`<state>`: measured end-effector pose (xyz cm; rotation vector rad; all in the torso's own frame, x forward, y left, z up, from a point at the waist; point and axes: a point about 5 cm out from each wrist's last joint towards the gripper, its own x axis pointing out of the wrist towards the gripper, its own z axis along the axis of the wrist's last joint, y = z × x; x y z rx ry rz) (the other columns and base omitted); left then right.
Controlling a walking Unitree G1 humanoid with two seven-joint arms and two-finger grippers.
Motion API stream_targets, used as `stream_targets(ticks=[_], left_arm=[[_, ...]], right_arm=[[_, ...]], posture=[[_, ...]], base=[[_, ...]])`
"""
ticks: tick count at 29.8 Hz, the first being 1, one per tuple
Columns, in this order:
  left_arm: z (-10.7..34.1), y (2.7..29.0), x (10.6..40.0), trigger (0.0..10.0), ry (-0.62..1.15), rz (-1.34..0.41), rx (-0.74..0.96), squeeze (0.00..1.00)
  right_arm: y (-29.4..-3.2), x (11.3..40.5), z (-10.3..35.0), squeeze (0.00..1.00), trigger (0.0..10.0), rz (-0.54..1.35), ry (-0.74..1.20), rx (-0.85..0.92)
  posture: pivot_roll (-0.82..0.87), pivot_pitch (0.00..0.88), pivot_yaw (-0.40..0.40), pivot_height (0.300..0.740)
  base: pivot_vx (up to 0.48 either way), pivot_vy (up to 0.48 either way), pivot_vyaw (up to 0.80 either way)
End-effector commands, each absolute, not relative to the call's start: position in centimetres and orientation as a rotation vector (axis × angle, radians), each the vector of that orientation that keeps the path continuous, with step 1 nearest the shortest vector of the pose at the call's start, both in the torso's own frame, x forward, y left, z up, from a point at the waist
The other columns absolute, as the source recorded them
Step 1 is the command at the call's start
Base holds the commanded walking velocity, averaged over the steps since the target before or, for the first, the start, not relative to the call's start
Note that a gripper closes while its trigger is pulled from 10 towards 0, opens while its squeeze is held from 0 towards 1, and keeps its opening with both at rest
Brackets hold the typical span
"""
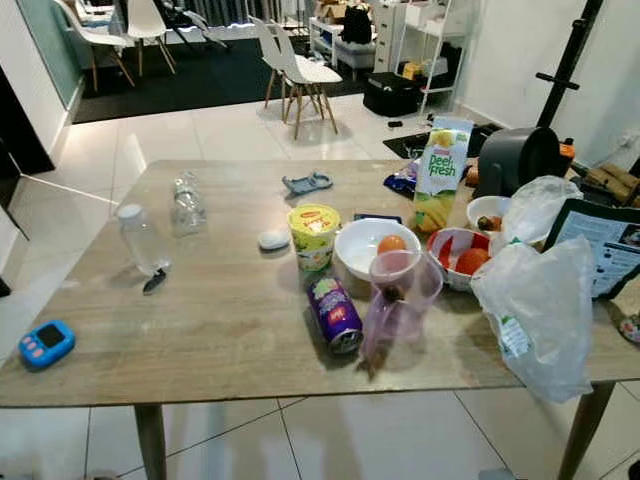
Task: Restocking fridge
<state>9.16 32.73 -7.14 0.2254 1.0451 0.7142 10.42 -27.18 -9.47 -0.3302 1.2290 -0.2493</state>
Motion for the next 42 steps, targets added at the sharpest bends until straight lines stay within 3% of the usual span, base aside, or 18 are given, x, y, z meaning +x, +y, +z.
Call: stream_targets(ticks=[1, 24, 34, 42], left_arm=[[-7.5, 32.2, 8.9, 10.0, 1.071, 0.682, 0.236, 0.0], [-9.4, 27.7, 9.6, 10.0, 1.142, 0.359, 0.269, 0.0], [-9.6, 26.9, 9.6, 10.0, 1.151, 0.312, 0.272, 0.0], [-9.7, 26.8, 9.5, 10.0, 1.157, 0.303, 0.275, 0.0]], right_arm=[[-27.2, 10.3, -9.5, 0.0, 10.0, -0.241, 1.238, -0.335], [-28.3, 10.2, -9.1, 0.0, 10.0, -0.269, 1.238, -0.348], [-28.5, 10.1, -9.1, 0.0, 10.0, -0.272, 1.248, -0.352], [-28.4, 10.0, -9.2, 0.0, 10.0, -0.275, 1.251, -0.341]], posture=[[0.09, 0.0, -0.012, 0.74], [0.09, 0.0, -0.022, 0.74], [0.08, 0.0, -0.027, 0.74], [0.09, 0.0, -0.026, 0.74]], base=[[0.0, 0.0, 0.0], [0.0, 0.0, 0.0], [0.0, 0.0, 0.0], [0.0, 0.0, -0.68]])
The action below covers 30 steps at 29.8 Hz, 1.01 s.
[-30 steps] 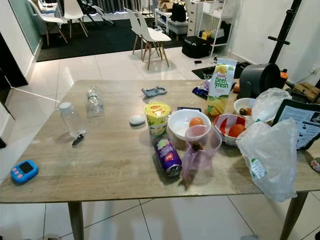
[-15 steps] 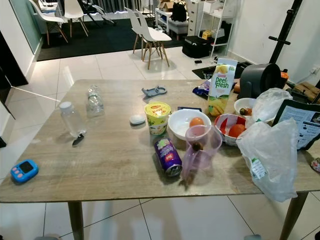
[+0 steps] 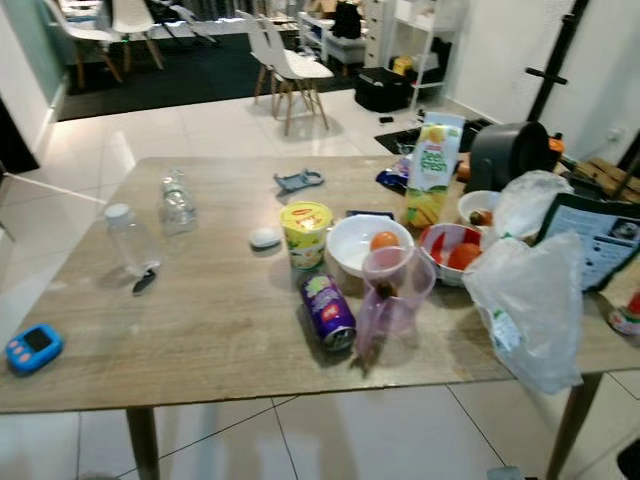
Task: Restocking fridge
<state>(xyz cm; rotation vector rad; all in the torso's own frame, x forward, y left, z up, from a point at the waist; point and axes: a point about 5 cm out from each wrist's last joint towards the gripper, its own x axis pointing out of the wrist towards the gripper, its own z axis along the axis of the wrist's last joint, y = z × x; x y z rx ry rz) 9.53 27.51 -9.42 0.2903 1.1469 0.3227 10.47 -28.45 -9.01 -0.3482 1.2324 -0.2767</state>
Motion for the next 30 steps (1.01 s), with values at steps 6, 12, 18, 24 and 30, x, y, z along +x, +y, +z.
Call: stream_targets(ticks=[6, 12, 18, 24, 30], left_arm=[[-9.67, 26.8, 9.61, 10.0, 1.157, 0.294, 0.28, 0.0], [-9.71, 26.6, 9.71, 10.0, 1.158, 0.276, 0.287, 0.0], [-9.74, 26.51, 9.72, 10.0, 1.16, 0.265, 0.294, 0.0], [-9.75, 26.47, 9.72, 10.0, 1.159, 0.26, 0.29, 0.0], [-9.81, 26.16, 9.84, 10.0, 1.152, 0.235, 0.271, 0.0]], right_arm=[[-28.33, 9.99, -9.19, 0.0, 10.0, -0.275, 1.252, -0.339], [-28.26, 9.96, -9.23, 0.0, 10.0, -0.278, 1.254, -0.335], [-28.18, 9.97, -9.26, 0.0, 10.0, -0.277, 1.255, -0.332], [-27.99, 10.21, -9.26, 0.0, 10.0, -0.269, 1.243, -0.329], [-27.8, 10.39, -9.28, 0.0, 10.0, -0.256, 1.237, -0.336]], posture=[[0.09, 0.0, -0.025, 0.74], [0.08, 0.0, -0.02, 0.74], [0.09, 0.0, -0.02, 0.74], [0.09, 0.0, -0.02, 0.74], [0.09, 0.0, -0.02, 0.74]], base=[[0.0, 0.0, -0.69], [0.0, 0.0, -0.69], [0.0, 0.0, -0.7], [0.0, 0.0, -0.47], [0.0, 0.0, 0.0]])
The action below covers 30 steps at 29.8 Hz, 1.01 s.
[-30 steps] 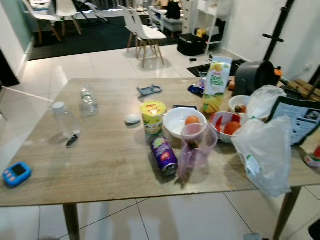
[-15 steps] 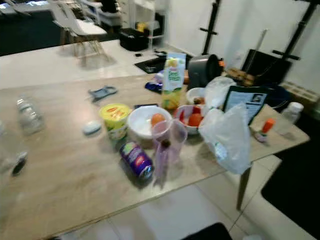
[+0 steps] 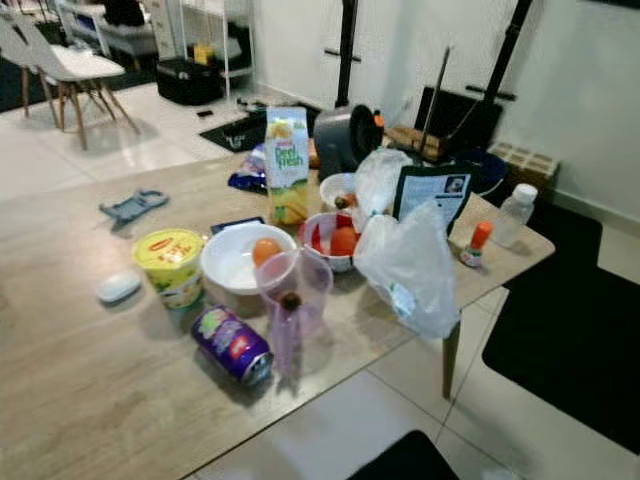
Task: Restocking fridge
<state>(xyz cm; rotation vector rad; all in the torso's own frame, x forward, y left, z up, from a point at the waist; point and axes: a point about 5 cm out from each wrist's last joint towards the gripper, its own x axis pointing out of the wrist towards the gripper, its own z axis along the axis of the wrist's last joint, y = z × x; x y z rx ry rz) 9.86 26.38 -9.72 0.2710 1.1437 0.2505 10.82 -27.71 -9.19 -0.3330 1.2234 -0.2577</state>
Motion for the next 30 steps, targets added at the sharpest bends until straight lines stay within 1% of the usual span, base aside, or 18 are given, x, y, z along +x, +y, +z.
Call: stream_targets(ticks=[1, 8, 10, 21, 30], left_arm=[[-9.84, 26.09, 9.82, 10.0, 1.155, 0.229, 0.267, 0.0], [-10.01, 25.83, 9.52, 10.0, 1.175, 0.197, 0.273, 0.0], [-10.0, 25.87, 9.52, 10.0, 1.174, 0.206, 0.275, 0.0], [-9.98, 25.65, 9.87, 10.0, 1.169, 0.189, 0.286, 0.0], [-10.09, 25.48, 9.61, 10.0, 1.176, 0.175, 0.293, 0.0]], right_arm=[[-27.74, 10.42, -9.29, 0.0, 10.0, -0.254, 1.235, -0.335], [-27.67, 10.58, -9.27, 0.0, 10.0, -0.248, 1.231, -0.334], [-27.68, 10.57, -9.27, 0.0, 10.0, -0.25, 1.232, -0.331], [-27.73, 10.53, -9.27, 0.0, 10.0, -0.242, 1.242, -0.336], [-27.62, 10.17, -9.41, 0.0, 10.0, -0.236, 1.252, -0.335]], posture=[[0.09, 0.0, -0.021, 0.74], [0.09, 0.0, -0.021, 0.74], [0.09, 0.0, -0.022, 0.74], [0.09, 0.0, -0.02, 0.74], [0.09, 0.0, -0.016, 0.74]], base=[[0.0, 0.0, 0.0], [0.0, -0.412, 0.0], [0.0, 0.0, 0.0], [0.0, 0.0, -0.77], [0.0, 0.0, -0.79]])
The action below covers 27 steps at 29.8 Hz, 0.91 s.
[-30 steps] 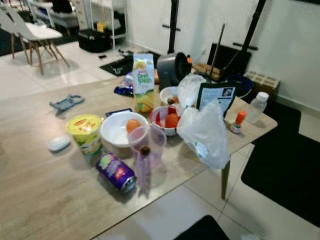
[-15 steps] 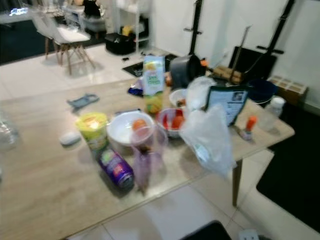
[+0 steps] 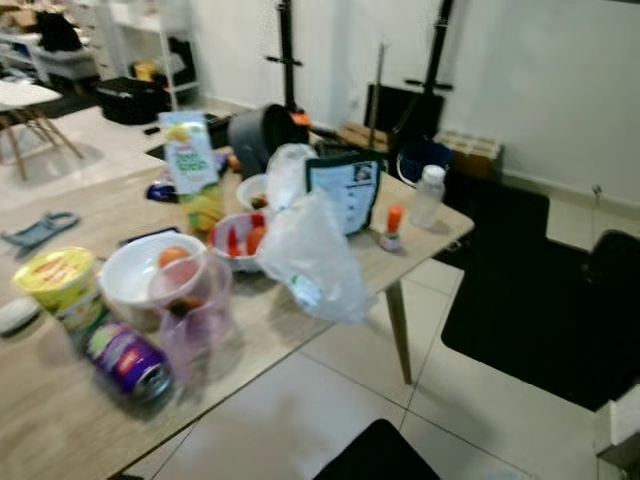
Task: Restocking fridge
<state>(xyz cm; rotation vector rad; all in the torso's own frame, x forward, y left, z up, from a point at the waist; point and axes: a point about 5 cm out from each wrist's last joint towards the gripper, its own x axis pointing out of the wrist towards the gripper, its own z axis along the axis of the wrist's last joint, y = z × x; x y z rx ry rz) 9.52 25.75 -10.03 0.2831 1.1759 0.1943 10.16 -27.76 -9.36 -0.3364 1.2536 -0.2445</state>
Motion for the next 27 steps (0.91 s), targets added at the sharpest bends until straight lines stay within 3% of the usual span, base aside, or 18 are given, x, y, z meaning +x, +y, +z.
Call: stream_targets(ticks=[1, 27], left_arm=[[-10.1, 25.47, 9.59, 10.0, 1.177, 0.174, 0.294, 0.0], [-10.29, 24.63, 9.83, 10.0, 1.178, 0.142, 0.278, 0.0]], right_arm=[[-27.59, 10.12, -9.43, 0.0, 10.0, -0.235, 1.254, -0.335], [-27.41, 10.27, -9.46, 0.0, 10.0, -0.221, 1.256, -0.335]], posture=[[0.09, 0.0, -0.016, 0.74], [0.09, 0.0, -0.022, 0.74]], base=[[0.0, 0.0, -0.78], [0.0, 0.0, -0.79]])
